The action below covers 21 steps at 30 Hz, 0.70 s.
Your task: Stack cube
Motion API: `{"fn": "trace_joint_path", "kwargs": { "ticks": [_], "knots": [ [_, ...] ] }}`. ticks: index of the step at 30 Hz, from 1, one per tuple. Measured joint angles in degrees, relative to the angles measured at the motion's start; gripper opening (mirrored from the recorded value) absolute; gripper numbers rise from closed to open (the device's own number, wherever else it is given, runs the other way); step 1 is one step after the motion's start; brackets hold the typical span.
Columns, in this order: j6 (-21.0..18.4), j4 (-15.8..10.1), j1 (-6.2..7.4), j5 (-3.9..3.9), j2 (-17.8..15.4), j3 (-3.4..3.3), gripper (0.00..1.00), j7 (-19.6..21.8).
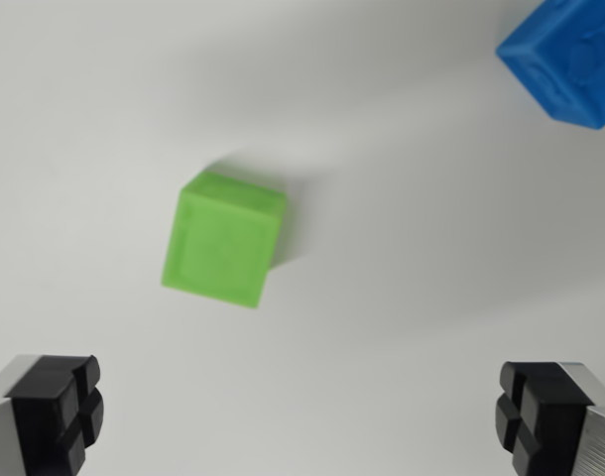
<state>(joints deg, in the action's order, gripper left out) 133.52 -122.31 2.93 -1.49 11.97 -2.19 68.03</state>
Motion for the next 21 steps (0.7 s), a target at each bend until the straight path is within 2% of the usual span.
{"fn": "trace_joint_path", "kwargs": {
  "ticks": [21],
  "knots": [
    [9.8,-2.2,5.00,0.00,7.1,0.03,1.00,15.8]
  ]
}}
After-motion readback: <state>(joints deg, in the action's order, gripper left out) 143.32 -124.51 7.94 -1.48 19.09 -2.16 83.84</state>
